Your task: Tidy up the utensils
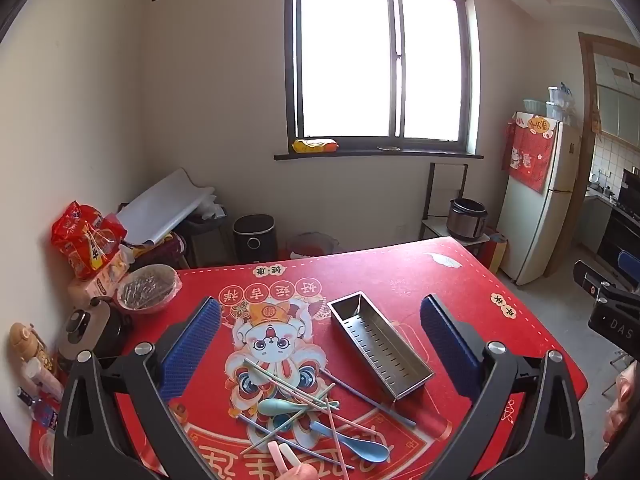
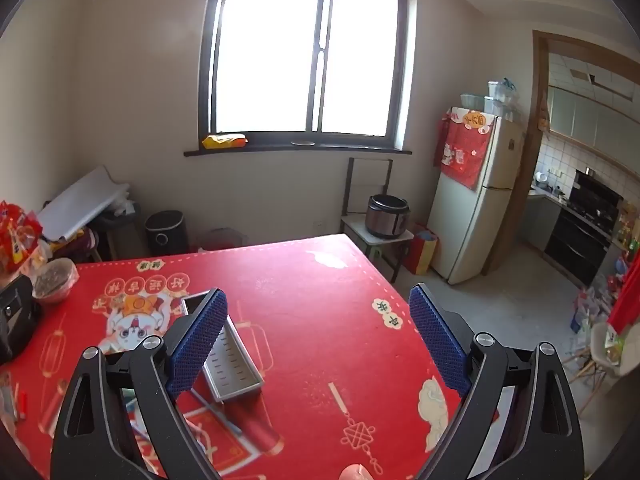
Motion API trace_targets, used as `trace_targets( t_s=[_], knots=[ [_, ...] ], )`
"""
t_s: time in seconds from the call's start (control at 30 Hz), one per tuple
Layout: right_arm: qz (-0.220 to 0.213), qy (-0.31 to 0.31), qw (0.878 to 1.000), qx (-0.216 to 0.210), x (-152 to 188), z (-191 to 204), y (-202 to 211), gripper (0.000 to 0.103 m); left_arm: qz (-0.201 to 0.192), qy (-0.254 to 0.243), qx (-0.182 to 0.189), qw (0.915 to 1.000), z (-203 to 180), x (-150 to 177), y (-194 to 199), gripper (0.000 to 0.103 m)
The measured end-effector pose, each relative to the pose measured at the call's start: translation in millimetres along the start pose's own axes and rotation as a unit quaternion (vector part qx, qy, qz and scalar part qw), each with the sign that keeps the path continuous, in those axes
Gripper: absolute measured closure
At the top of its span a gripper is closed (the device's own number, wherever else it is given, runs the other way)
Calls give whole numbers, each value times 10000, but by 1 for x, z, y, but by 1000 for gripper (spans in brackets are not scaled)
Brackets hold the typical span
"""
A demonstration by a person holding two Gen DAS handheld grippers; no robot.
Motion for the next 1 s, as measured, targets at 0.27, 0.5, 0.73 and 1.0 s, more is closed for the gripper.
trace_targets(
  t_s=[0.27, 0.5, 0.73, 1.0],
  knots=[
    [-14, -17, 10000, 6, -2, 0, 0, 14, 7, 28, 5, 10000, 1, 0, 0, 5],
    [-24, 6, 10000, 27, -5, -4, 0, 14, -7, 15, -11, 10000, 5, 1, 2, 5],
    [-47, -15, 10000, 46, -5, -3, 2, 14, -21, 16, -6, 10000, 4, 1, 3, 5],
    [-80, -52, 9999, 54, -7, -7, 7, 14, -28, 0, -12, 10000, 2, -1, 3, 5]
  ],
)
Point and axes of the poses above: each gripper's, at about its wrist camera, not at the fingertips, and y roughly against the way its jaws point, z to its left, x to its underside, the point moved 9 cm from there along -y, roughly the way its jaws point, and after that the axes turned 3 degrees about x, right-handed, at the moved point
